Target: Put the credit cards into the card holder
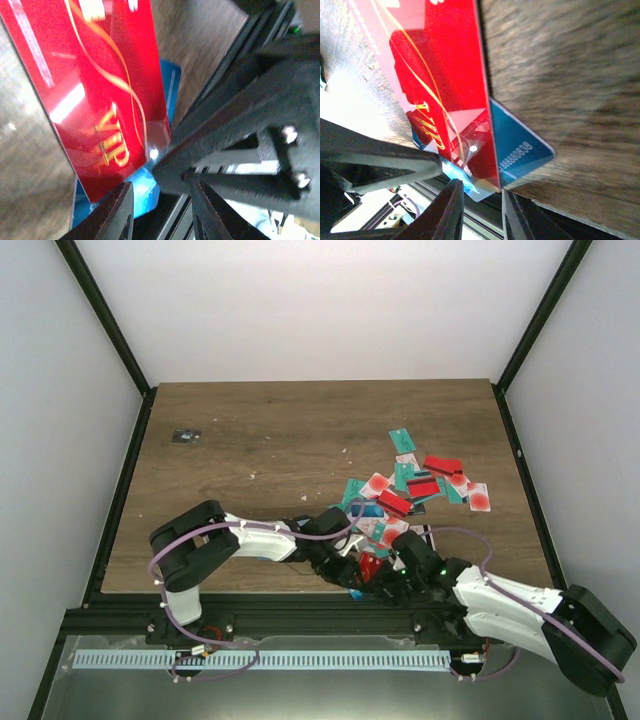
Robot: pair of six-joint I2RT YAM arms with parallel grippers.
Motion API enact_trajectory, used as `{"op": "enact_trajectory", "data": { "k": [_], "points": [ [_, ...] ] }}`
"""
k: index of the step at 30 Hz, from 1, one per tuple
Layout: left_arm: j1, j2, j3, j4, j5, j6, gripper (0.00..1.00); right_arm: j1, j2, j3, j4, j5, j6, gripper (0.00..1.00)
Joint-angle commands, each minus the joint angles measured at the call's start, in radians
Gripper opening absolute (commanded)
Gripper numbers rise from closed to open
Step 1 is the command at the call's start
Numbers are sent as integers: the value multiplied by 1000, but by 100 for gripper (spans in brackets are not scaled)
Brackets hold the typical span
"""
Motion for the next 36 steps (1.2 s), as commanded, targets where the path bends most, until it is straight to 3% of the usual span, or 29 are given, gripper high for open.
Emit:
{"op": "enact_trajectory", "data": {
  "k": [1,8,12,18,25,36],
  "points": [
    [-64,26,-31,-15,107,-7,34,-33,-13,6,21,92,73,23],
    [-62,2,-25,-11,101,-19,33,-33,-43,25,14,82,69,23],
    [-48,-61,43,-116,41,10,34,-33,-41,49,-89,65,33,24],
    [-28,-97,123,-301,-105,80,35,-33,-78,50,-229,51,-26,37],
    [-27,-13,211,-416,-298,153,35,-31,-83,-11,-102,18,-9,40],
    [-40,88,207,-407,-237,146,35,-30,-9,-48,69,-8,14,41]
  ]
}}
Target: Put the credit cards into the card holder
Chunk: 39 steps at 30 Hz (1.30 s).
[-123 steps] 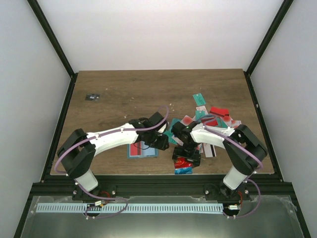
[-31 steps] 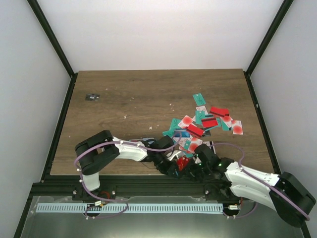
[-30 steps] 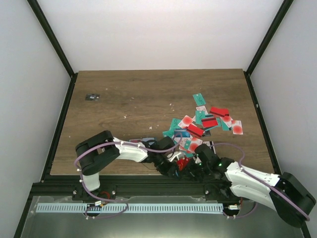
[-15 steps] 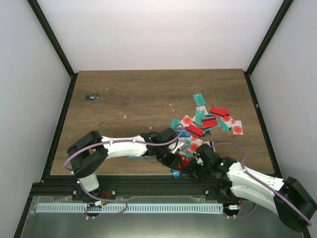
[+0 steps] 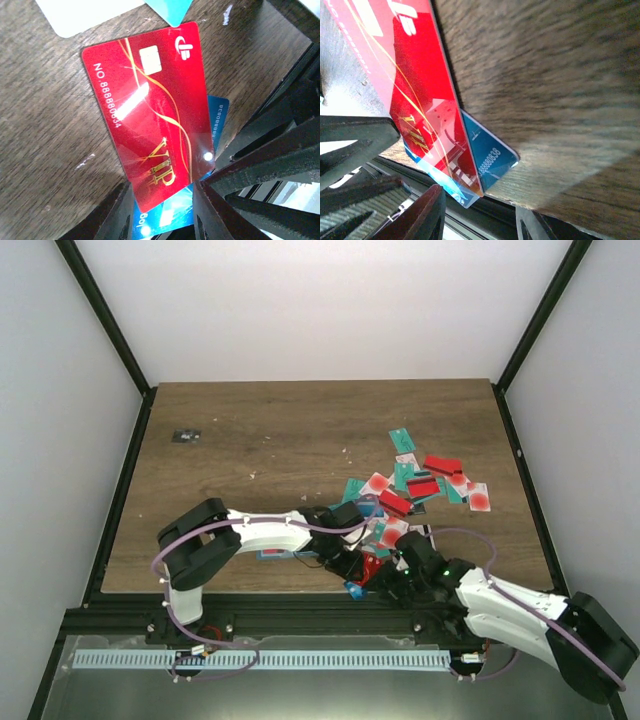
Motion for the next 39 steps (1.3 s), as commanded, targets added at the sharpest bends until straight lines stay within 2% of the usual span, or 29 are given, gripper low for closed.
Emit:
{"op": "enact_trajectory", "data": {
  "k": [1,6,9,16,27,32,39],
  "points": [
    [-15,48,-22,-15,32,1,35,-4,40,-40,136,-11,18,41],
    [-21,42,-96,104,171,-68,35,-4,49,-55,192,-16,30,40],
    [-28,41,-113,132,201,-83,34,-5,32,-61,192,-11,33,37],
    [-29,40,-128,186,242,-119,34,-5,-30,-81,183,-6,48,26],
    [-26,3,-119,190,240,-136,34,-5,-143,-56,79,9,64,1],
    [-11,-32,-108,169,211,-142,33,-5,-171,5,-43,32,58,1],
    [40,-118,-72,85,143,-136,34,-7,-174,194,-367,153,-2,1]
  ]
}}
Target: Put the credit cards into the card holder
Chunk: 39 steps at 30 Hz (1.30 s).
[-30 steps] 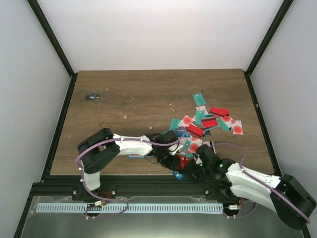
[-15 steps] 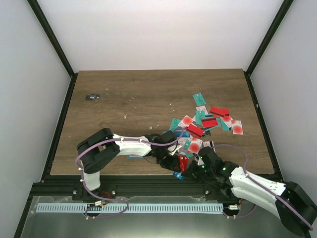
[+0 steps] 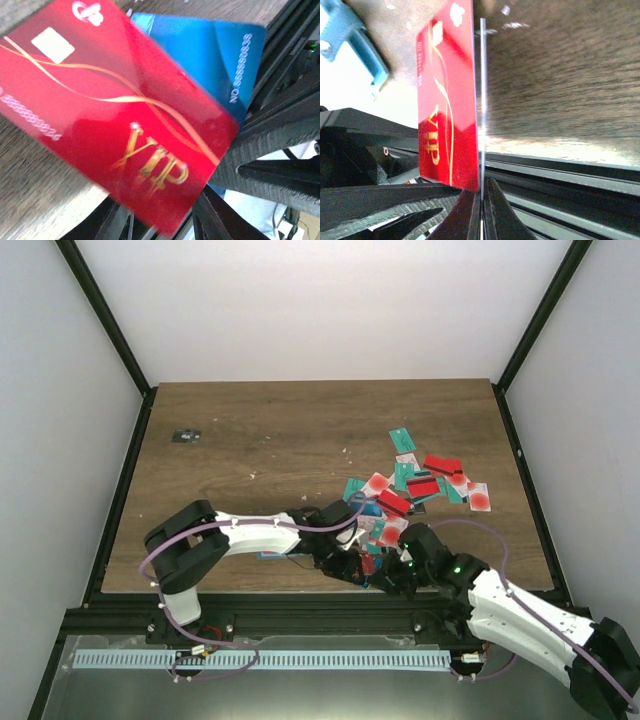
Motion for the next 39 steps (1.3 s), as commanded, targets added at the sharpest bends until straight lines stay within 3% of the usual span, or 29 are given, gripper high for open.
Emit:
{"op": "enact_trajectory", "data": {
  "k": [1,9,17,26,34,39],
  "points": [
    [32,-77,31,-54,-35,0,34,-9,0,155,-267,144,-39,1],
    [125,-206,55,-153,-110,32,35,-30,9,397,-497,332,-171,1],
    [270,-426,44,-218,-152,88,38,-57,69,603,-281,270,-539,1],
    [459,-651,67,-221,83,171,54,-150,162,727,-58,-113,-802,1],
    [499,-775,116,-105,222,139,58,-181,206,749,134,-472,-782,1],
    [502,-783,123,-96,252,130,58,-182,218,739,257,-601,-723,1]
  ]
}}
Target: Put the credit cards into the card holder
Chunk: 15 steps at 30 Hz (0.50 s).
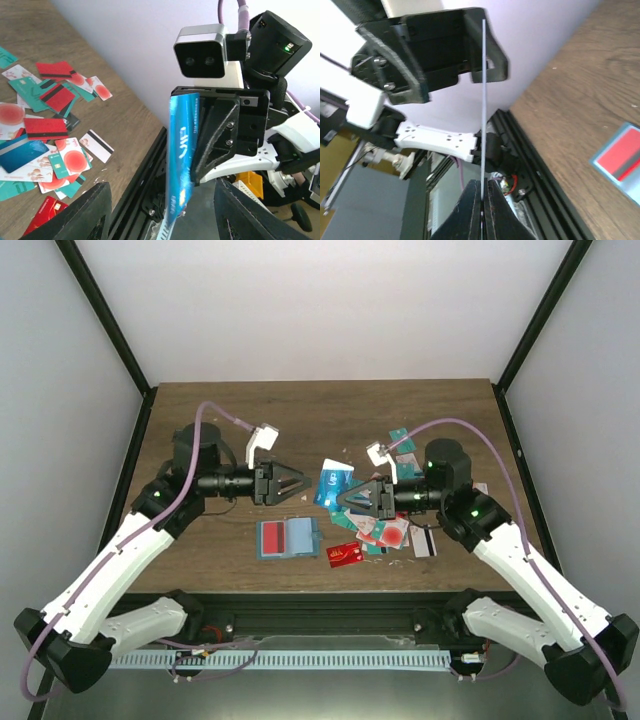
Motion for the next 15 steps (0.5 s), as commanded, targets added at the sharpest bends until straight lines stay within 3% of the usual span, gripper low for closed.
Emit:
{"op": "enact_trajectory", "data": {
  "k": [1,9,15],
  "points": [
    [6,0,16,32,69,-5,58,-9,0,28,173,-199,45,1],
    [4,5,0,83,150,-44,48,-8,31,7,277,-284,113,1],
    [5,3,-8,123,183,-73,47,-8,55,12,284,-295,123,1]
  ]
}}
